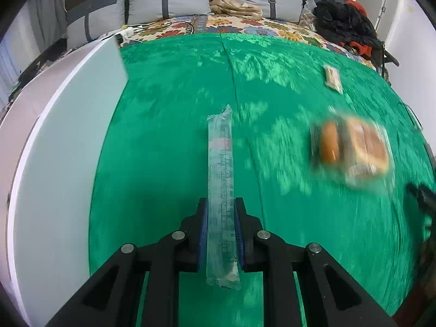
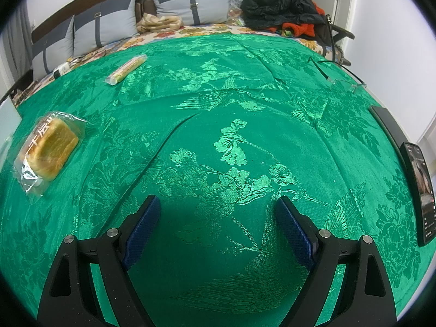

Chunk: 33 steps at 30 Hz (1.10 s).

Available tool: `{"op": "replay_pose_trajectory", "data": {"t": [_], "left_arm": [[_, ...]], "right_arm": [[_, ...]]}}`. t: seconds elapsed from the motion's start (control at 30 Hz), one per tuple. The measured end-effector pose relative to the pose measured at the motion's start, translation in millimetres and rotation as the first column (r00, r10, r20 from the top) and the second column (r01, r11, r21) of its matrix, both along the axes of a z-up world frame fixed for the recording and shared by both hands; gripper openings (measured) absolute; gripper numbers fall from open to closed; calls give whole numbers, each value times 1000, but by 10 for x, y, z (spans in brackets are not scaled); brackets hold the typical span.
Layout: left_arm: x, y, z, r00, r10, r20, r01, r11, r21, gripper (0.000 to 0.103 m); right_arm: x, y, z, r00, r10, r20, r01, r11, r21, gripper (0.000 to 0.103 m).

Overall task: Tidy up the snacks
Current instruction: 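Grasp the clear plastic stick pack with the left tool and lift it, then hold the clear stick pack in the left tool while the right tool grasps the Milk bread pack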

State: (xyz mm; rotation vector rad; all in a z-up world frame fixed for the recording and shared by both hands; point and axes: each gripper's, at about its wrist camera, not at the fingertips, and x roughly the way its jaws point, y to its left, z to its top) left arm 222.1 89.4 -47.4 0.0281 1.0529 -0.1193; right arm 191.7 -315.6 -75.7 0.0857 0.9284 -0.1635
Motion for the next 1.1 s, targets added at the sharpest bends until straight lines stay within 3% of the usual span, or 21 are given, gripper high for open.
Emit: {"op": "replay_pose_trajectory", "data": {"t": [0.2, 0.27, 0.3, 0.33, 0.47, 0.73, 1.1], "left_arm": [[-364, -138, -173, 999, -18, 35, 17, 1000, 14, 21], [-361, -163, -236, 999, 7, 40, -7, 1000, -4, 38], [-345, -184, -258, 999, 20, 43, -19, 1000, -9, 59], [-344, -184, -269, 998, 36, 55, -35, 999, -15, 72], [-326, -196, -330, 994, 61, 88, -61, 998, -7, 78], [-248, -162, -392, 991, 82, 102, -84, 996, 11, 102], [-233, -171, -414, 991, 83, 102, -85, 996, 10, 103]], "right_arm": [[1, 0, 0, 1000, 0, 0, 0, 1000, 0, 89], [1, 0, 0, 1000, 0, -1, 0, 1000, 0, 89], [1, -1, -1, 1000, -1, -1, 1, 1000, 0, 89], [1, -1, 1, 1000, 0, -1, 0, 1000, 0, 89], [2, -1, 1, 1000, 0, -1, 0, 1000, 0, 89], [2, -1, 0, 1000, 0, 0, 0, 1000, 0, 89], [2, 0, 0, 1000, -1, -1, 1, 1000, -1, 89]]}}
